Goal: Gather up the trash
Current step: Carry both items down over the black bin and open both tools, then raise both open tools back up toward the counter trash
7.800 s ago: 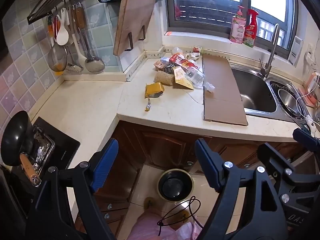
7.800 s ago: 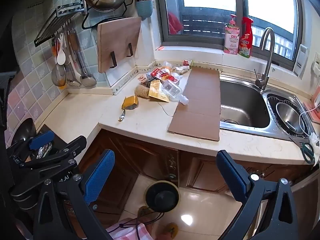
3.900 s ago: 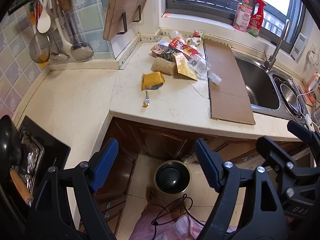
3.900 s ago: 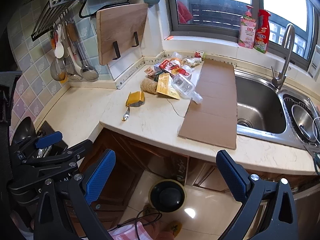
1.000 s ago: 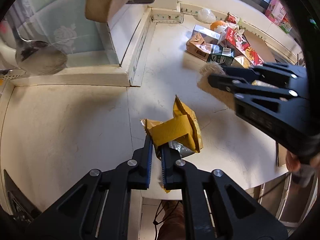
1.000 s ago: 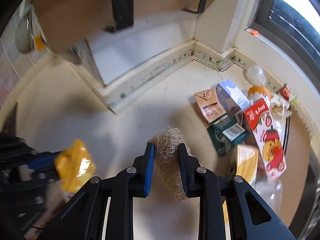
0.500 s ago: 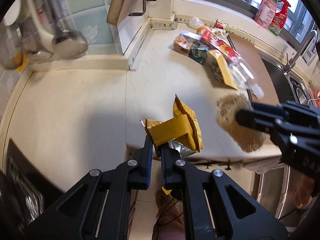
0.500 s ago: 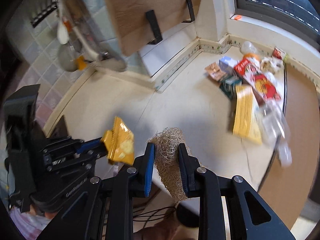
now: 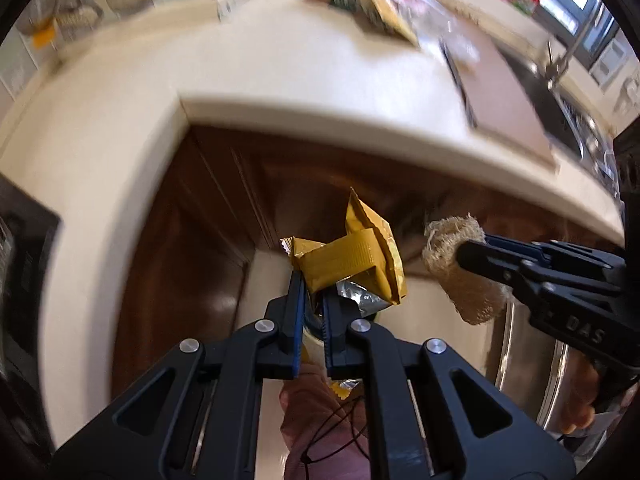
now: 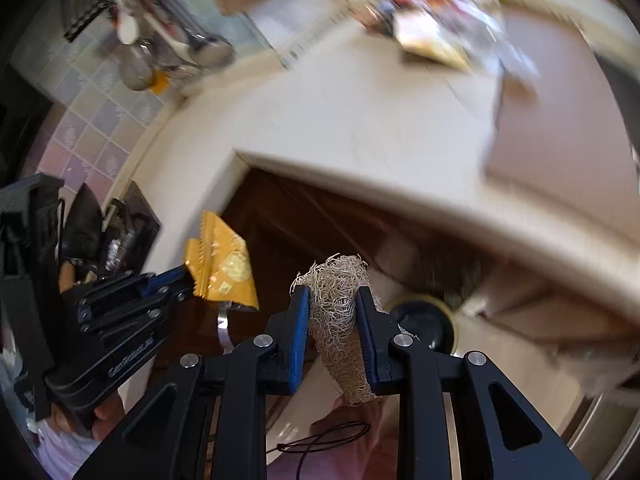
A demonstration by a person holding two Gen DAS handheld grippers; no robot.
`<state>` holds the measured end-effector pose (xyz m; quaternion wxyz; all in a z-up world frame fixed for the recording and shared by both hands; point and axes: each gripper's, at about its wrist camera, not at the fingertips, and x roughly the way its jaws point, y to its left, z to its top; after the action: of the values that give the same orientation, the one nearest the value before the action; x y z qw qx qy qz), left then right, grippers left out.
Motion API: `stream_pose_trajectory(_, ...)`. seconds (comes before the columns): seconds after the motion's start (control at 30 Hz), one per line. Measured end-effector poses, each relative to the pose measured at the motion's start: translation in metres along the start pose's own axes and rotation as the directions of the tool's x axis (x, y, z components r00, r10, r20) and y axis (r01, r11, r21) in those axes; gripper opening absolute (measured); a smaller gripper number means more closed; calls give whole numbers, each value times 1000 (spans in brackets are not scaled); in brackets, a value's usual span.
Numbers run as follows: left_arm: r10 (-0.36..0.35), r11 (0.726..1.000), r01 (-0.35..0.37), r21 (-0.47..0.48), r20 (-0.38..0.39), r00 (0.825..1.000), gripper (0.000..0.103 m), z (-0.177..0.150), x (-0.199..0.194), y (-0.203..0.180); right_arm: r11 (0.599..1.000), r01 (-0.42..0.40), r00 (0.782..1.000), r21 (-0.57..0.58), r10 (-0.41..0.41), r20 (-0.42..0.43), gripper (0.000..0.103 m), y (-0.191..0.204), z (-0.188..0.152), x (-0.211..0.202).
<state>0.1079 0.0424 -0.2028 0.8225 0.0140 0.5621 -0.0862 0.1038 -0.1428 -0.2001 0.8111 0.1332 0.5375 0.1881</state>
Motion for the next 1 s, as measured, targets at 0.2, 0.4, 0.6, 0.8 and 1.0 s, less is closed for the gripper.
stream_pose_trajectory(0.2, -36, 999, 37, 9, -60, 998, 6, -51, 69, -19, 989, 48, 998, 139, -42, -46, 24, -50, -69, 57)
stream_pose_trajectory(0.4, -40, 999, 41, 19, -77, 996, 6, -72, 144, -21, 967, 97, 994, 236, -82, -69, 25, -97, -125, 122)
stream_pose_trajectory(0.6, -24, 1000, 25, 15, -101, 995, 14, -82, 208, -15, 954, 110, 993, 279, -93, -76, 29, -135, -165, 170)
stream_pose_trajectory(0.8, -50, 998, 43, -54, -139, 989, 39, -86, 234, -3, 939, 126, 991, 320, -108, -74, 54, -151, -190, 188)
stream_pose_trajectory(1.0, -36, 999, 30, -43, -141, 989, 75, -86, 229, -6, 944, 137, 990, 301, -124, -60, 59, -149, -199, 177)
